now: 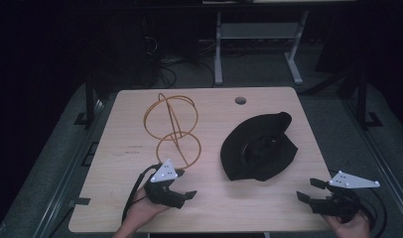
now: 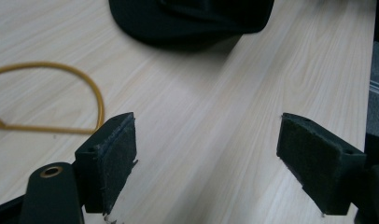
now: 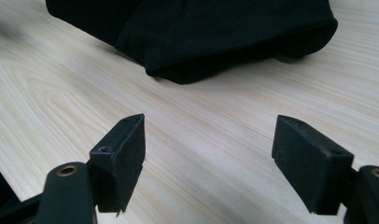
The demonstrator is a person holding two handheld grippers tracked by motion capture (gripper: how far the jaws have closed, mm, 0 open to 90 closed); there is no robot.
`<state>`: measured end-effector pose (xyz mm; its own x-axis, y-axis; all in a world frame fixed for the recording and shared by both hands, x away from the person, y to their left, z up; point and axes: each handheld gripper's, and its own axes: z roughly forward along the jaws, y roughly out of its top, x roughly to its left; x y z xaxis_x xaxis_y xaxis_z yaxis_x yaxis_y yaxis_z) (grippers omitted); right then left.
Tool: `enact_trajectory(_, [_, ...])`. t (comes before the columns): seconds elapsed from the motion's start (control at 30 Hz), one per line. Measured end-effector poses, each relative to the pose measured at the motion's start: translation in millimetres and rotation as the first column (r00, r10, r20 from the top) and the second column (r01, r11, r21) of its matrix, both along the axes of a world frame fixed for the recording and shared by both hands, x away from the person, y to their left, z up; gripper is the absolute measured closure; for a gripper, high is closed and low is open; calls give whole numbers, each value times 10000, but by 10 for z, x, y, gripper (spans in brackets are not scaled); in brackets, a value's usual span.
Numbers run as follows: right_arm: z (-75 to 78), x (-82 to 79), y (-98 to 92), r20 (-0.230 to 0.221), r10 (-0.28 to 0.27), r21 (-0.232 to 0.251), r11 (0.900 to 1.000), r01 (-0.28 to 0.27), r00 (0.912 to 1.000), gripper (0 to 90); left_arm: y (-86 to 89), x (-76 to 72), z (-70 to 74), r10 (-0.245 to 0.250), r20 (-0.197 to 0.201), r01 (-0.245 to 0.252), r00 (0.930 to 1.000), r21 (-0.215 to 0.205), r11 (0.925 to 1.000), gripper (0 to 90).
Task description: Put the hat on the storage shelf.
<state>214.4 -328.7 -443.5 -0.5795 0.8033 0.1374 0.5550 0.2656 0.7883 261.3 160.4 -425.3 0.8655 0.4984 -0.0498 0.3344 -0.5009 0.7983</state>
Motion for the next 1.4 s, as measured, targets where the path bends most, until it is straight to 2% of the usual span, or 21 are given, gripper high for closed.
enact_trajectory(0.3, [4, 8, -3, 30, 1, -9, 10000, -1, 10000, 250, -268, 41, 59, -526, 49, 526, 9986, 43, 9986, 191])
enact_trajectory(0.37, [6, 7, -1, 47, 28, -4, 10000, -28, 10000, 250, -363, 64, 81, -748, 107, 746, 9971, 189, 9970, 191])
enact_trajectory(0.7, [15, 7, 11, 34, 26, -4, 10000, -26, 10000, 249, -565, 127, 128, -1073, 112, 1070, 9942, 275, 9939, 191])
enact_trajectory(1.03, [24, 14, 10, 117, 67, 65, 10000, -68, 9999, 248, -871, 212, 159, -1666, 148, 1656, 9859, 528, 9848, 195])
enact_trajectory(1.1, [26, 18, 12, 158, 80, 83, 9999, -81, 9998, 248, -935, 221, 167, -1684, 133, 1677, 9856, 430, 9849, 197])
enact_trajectory(1.13, [27, 21, 12, 181, 100, 88, 9999, -102, 9998, 248, -999, 240, 174, -1794, 174, 1783, 9836, 504, 9827, 197])
enact_trajectory(1.4, [24, 31, 12, 172, 148, 140, 9998, -151, 9997, 248, -1184, 308, 169, -2013, 177, 1998, 9794, 650, 9777, 206])
